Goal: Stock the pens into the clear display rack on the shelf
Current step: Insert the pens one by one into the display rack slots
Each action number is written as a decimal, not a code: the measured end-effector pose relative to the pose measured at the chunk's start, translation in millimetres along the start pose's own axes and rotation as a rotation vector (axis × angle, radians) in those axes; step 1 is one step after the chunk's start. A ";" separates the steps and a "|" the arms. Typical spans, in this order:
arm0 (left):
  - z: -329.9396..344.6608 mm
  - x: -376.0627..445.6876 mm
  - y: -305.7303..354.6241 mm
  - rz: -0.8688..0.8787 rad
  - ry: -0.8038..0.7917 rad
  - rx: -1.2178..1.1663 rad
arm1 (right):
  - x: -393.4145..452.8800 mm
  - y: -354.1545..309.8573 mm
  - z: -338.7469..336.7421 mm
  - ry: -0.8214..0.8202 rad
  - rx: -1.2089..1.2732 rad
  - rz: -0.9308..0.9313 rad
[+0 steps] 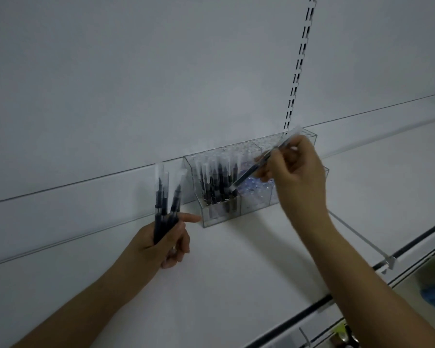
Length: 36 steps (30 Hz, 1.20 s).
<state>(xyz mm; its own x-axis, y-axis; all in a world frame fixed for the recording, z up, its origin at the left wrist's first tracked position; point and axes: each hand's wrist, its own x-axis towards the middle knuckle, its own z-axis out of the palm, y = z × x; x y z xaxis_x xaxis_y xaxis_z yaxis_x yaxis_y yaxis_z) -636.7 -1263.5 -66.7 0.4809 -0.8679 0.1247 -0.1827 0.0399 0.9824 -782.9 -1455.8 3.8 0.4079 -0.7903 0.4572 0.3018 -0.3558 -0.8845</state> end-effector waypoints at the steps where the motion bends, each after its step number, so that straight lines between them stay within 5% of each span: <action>1: 0.0 -0.2 0.5 0.003 0.016 -0.005 | 6.6 -0.9 -5.4 0.061 -0.069 -0.027; 4: -0.4 -0.7 -0.6 -0.004 0.041 -0.021 | 22.4 0.2 -9.2 0.080 -0.220 -0.068; 15: -3.6 0.7 -3.9 -0.019 0.042 -0.071 | 39.7 29.2 13.7 -0.381 -0.797 -0.114; 25: -3.0 1.4 -5.3 -0.026 0.027 -0.070 | 43.5 18.1 35.4 -0.537 -1.338 -0.127; 36: -3.2 0.5 -3.7 -0.049 0.020 -0.064 | 36.5 29.0 21.1 -0.459 -1.149 -0.083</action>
<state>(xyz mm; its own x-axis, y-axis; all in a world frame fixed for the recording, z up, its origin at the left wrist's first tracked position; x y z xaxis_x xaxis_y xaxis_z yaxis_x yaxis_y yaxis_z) -633.0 -1262.5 -69.8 0.5051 -0.8595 0.0781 -0.1033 0.0296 0.9942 -741.1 -1484.4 -3.2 0.7574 -0.5791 0.3018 -0.4944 -0.8104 -0.3144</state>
